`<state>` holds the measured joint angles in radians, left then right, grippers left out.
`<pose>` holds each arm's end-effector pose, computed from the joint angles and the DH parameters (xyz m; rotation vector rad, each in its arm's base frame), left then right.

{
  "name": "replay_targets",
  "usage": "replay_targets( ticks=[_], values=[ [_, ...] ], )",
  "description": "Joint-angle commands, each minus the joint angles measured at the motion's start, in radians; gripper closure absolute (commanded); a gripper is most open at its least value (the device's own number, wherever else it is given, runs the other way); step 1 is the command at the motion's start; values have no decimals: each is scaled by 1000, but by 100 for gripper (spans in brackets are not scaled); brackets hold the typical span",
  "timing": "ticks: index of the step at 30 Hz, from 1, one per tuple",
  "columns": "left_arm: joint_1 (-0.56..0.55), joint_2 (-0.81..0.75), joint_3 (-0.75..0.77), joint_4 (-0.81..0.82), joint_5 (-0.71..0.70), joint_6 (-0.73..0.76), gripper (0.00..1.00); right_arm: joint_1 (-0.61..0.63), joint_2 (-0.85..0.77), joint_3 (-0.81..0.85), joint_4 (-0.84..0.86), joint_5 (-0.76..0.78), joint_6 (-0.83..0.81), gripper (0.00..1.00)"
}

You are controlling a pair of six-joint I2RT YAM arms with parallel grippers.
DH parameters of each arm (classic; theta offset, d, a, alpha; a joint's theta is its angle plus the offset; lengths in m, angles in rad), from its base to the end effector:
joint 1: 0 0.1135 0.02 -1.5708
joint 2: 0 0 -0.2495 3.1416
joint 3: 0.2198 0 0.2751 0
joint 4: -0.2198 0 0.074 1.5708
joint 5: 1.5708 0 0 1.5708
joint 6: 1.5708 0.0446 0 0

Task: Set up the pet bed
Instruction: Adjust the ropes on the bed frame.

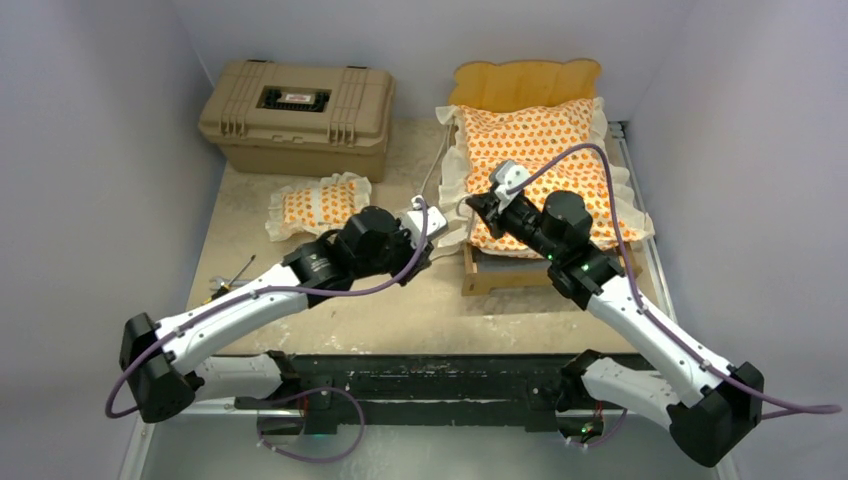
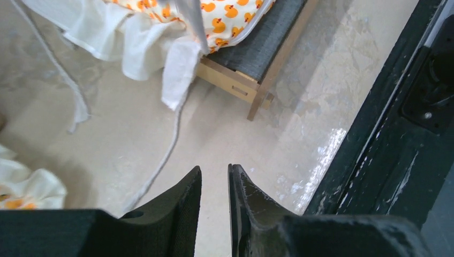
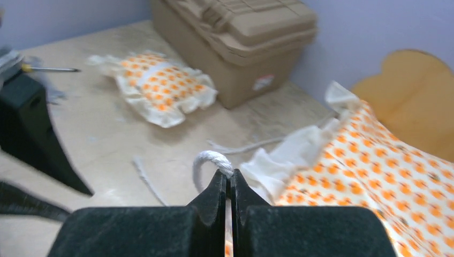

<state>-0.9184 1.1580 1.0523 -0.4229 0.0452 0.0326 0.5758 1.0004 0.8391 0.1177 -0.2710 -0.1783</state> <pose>0.1778 -0.2361 0.3136 1.0101 1.9007 -0.5734 0.2256 0.1607 0.3345 -0.7952 1.4323 0.5242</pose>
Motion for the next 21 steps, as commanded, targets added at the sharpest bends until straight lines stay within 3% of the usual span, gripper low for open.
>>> replay_targets(
  ticks=[1,5,9,13,17,21],
  values=[
    [-3,69,-100,350,87,-226,74,0,15,75,-171,297,-91,100],
    [-4,121,-88,458,72,-279,70,0,33,81,-142,316,-102,100],
    [-2,92,-67,364,-159,-270,67,-1,33,51,-141,316,-136,100],
    [-2,32,-99,323,-300,-266,61,1,-11,9,-152,276,-162,100],
    [-2,-9,-142,338,-332,-289,59,-2,-107,-49,-92,163,-190,100],
    [-2,-16,-172,369,-269,-294,58,-1,-202,-122,-15,106,-212,100]
  ],
)
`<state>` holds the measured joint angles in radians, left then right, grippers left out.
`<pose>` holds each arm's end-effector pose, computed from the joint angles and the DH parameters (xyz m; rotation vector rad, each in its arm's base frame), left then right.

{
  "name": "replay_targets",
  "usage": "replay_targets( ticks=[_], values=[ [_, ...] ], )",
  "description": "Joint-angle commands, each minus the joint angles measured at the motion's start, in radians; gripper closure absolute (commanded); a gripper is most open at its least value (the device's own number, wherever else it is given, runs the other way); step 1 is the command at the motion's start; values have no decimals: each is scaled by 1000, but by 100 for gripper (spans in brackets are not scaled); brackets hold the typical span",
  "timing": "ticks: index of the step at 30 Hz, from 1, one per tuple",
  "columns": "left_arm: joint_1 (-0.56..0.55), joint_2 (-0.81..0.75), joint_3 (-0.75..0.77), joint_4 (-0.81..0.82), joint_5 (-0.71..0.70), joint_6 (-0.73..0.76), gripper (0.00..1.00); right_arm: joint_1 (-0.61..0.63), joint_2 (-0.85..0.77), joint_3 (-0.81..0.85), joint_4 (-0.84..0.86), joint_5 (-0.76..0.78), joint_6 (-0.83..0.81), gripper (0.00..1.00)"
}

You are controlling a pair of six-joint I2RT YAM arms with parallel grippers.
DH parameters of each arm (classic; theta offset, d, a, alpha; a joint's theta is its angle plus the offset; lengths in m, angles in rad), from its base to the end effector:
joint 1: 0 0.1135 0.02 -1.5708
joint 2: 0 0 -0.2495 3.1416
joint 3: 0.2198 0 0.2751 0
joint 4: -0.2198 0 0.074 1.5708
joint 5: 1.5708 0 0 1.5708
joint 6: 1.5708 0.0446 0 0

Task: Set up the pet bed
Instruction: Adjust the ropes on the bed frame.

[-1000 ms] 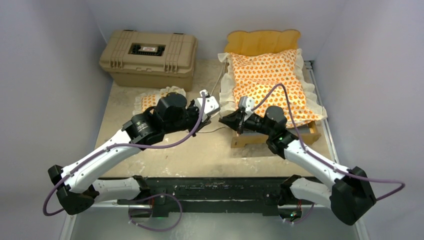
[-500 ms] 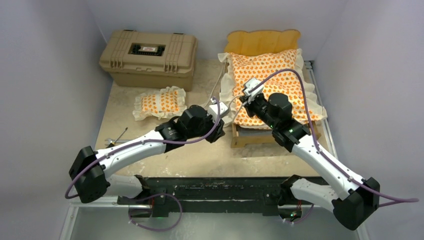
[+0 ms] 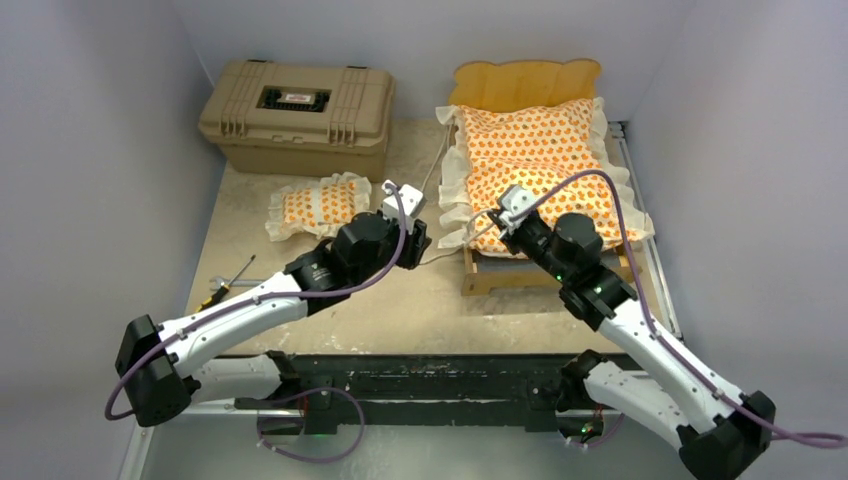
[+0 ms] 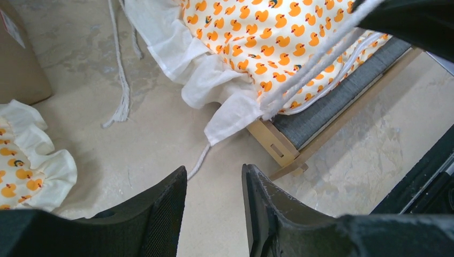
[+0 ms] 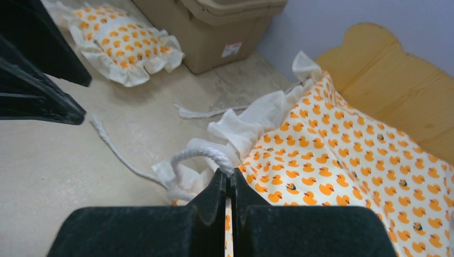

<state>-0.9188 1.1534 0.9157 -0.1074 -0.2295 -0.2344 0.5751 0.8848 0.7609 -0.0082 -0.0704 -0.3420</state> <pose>0.1928 -0.2358 0.2969 0.5029 1.8802 -0.5562 0.2108 0.1404 0.3173 -0.8029 1.5076 0.2336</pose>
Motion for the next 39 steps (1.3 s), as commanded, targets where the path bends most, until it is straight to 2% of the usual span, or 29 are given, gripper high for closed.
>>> replay_targets(
  ticks=[1,9,12,19,21,23,24,26,27,31,34,36,39],
  values=[
    [-2,-9,-40,70,33,-22,57,0,-98,-50,116,-113,-54,100],
    [-2,44,-47,374,298,43,52,-1,-40,-30,87,-230,-70,100],
    [-2,101,-6,417,345,62,51,-1,-32,-29,90,-258,-76,100],
    [-2,221,70,428,358,67,50,-1,-47,-43,90,-288,-81,100],
    [-2,241,85,424,359,61,58,0,-49,-48,91,-288,-81,100],
    [-2,250,113,386,360,60,82,-1,-49,-55,97,-268,-78,100],
    [-2,250,128,349,350,55,99,-1,-50,-58,104,-254,-71,100],
    [-2,248,148,296,328,40,100,0,-49,-67,119,-219,-53,100],
    [-2,245,158,268,326,38,100,-1,-49,-73,135,-179,-24,98],
    [-2,222,167,187,298,-17,100,0,-45,-63,159,-42,140,62],
    [-2,213,188,66,214,-33,100,-1,-37,-4,89,93,372,35],
    [-2,213,207,0,157,-35,100,-1,-24,52,16,129,532,30],
    [-1,219,234,-56,141,-33,100,0,11,123,-101,85,776,30]
  ],
)
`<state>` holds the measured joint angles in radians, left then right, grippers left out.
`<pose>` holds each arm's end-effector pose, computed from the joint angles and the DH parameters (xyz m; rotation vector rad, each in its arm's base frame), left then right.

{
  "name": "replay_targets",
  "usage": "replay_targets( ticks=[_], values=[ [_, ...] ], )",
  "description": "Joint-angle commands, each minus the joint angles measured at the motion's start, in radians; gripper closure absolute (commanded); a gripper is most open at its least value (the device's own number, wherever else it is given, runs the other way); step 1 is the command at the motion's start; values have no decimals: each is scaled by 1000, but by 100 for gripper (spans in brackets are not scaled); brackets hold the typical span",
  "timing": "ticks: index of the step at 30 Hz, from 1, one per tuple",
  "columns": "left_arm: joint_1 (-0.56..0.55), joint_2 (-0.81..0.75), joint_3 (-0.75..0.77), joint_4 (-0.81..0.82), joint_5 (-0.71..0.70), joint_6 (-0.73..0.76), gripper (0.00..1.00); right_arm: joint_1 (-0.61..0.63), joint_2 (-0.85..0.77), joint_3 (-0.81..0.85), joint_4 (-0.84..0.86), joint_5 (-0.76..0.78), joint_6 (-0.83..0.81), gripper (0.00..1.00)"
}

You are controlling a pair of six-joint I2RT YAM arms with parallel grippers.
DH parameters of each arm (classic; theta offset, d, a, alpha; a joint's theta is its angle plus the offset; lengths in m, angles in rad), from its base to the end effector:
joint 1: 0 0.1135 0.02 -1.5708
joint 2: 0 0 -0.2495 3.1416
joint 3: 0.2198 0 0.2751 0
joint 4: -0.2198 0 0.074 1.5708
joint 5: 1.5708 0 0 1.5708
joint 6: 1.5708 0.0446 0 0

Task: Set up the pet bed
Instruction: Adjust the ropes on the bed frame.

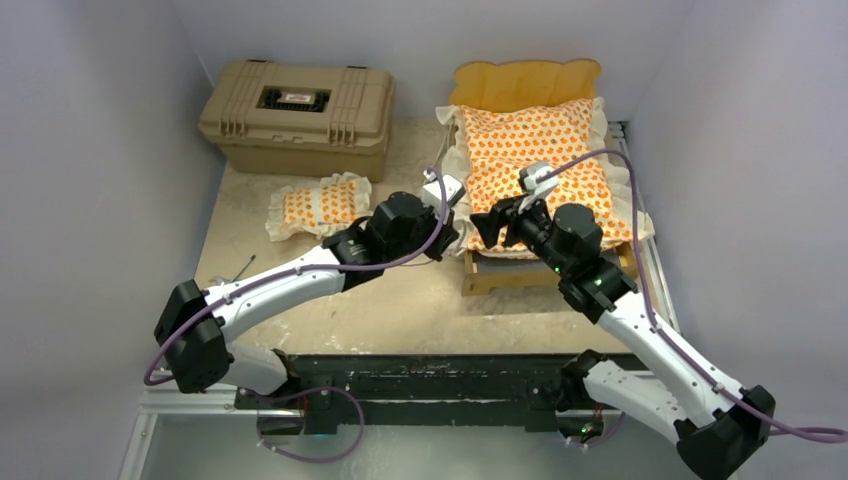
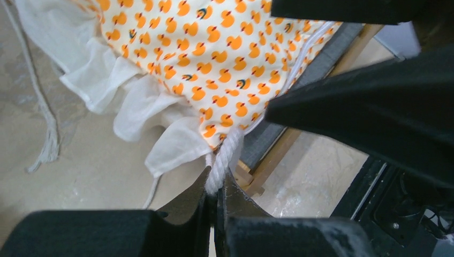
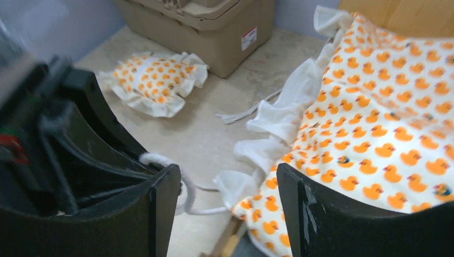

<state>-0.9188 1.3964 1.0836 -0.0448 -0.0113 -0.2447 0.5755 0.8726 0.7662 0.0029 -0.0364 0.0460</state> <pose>0.2199 -0.2872 0.2922 0.6558 1.8952 -0.7552 0.2096 0.1379 0.3235 -0.4713 1.6320 0.4976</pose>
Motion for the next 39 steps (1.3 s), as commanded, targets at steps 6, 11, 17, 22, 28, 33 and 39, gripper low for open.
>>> replay_targets(
  ticks=[6,11,17,22,28,33,39],
  values=[
    [-1,-11,79,-143,-101,-43,100,-1,22,101,-115,-44,897,30],
    [-1,3,56,-93,-74,-74,100,-1,6,39,-36,-96,1107,33],
    [-2,1,1,10,-95,-105,100,-1,17,-72,145,-143,1292,38],
    [-3,-21,-83,155,-51,-111,100,-1,19,-121,220,-126,1356,41],
    [-5,-41,-138,210,-11,-100,100,-1,16,-140,258,-88,1408,44],
    [-10,-51,-144,227,-5,-93,100,-1,48,-144,262,-109,1428,45],
    [-14,-55,-148,241,-11,-88,100,-1,46,-167,259,-102,1459,46]
  ],
)
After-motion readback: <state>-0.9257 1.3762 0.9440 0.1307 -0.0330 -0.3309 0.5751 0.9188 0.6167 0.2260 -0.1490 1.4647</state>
